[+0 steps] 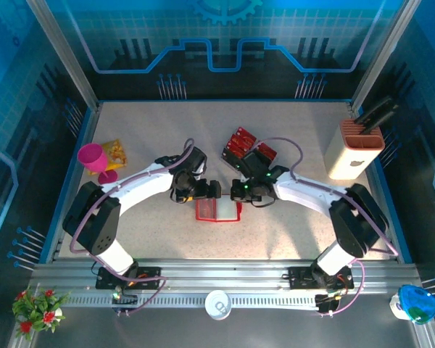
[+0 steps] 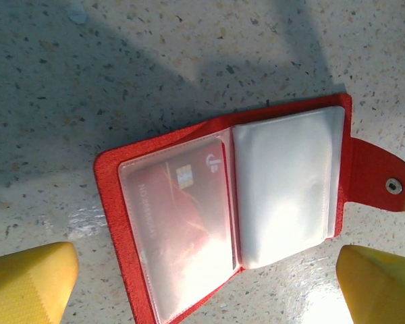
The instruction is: Put the credit cards into the card holder
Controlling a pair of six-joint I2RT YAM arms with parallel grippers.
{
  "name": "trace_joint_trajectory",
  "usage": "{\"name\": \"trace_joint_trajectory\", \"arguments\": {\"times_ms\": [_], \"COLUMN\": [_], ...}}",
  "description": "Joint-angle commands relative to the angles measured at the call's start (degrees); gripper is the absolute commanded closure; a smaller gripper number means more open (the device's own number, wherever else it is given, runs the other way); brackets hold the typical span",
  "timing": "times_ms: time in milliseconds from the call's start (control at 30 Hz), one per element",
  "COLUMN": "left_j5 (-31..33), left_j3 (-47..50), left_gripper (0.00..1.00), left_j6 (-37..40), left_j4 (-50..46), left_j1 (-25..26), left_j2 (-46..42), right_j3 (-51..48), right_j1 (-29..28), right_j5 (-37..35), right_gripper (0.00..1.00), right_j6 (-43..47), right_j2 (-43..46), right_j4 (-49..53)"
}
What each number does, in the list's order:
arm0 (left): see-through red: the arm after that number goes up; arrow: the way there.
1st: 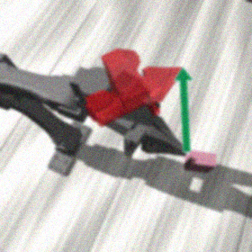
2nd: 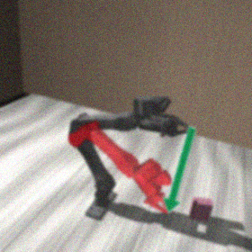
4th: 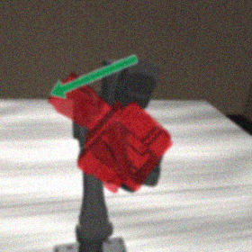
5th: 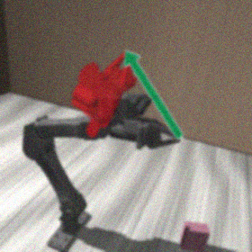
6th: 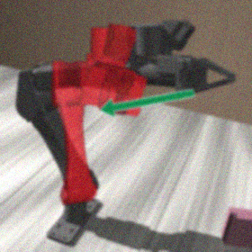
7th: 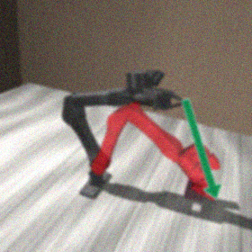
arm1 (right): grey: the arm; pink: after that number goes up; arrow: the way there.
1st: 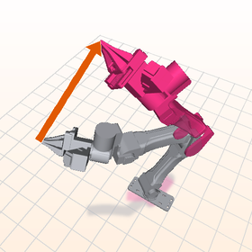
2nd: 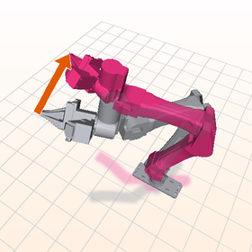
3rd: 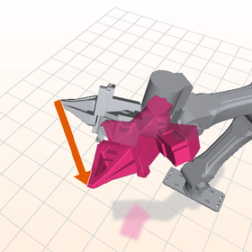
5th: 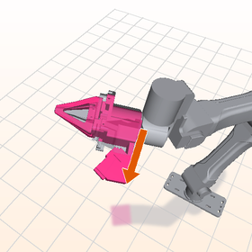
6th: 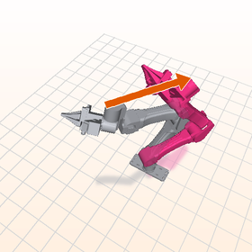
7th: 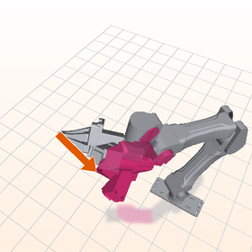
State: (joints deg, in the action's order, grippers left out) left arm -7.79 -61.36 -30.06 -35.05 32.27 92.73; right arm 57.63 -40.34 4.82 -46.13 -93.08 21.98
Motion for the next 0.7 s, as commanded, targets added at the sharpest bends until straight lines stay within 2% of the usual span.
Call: {"name": "trace_joint_trajectory", "arguments": {"times_ms": [0,267,667], "left_j5": [-0.7,-0.2,0.1], "left_j3": [0.8,2.1,3.4], "left_gripper": [0.01,0.01,0.01], "left_j6": [-0.3,0.4,1.6], "left_j4": [0.7,1.9,3.3], "left_j1": [0.9,1.7,2.1], "left_j2": [0.2,2.1,4.2], "right_j3": [2.0,2.3,0.5], "right_j1": [-1.6,0.6,2.2], "right_j5": [0.7,0.2,0.2], "right_gripper": [0.92,0.95,0.96], "right_j6": [-2.6,-0.1,3.1], "right_j2": [-4.5,-8.6,-9.3], "right_j4": [-2.4,-3.5,-2.5]}}
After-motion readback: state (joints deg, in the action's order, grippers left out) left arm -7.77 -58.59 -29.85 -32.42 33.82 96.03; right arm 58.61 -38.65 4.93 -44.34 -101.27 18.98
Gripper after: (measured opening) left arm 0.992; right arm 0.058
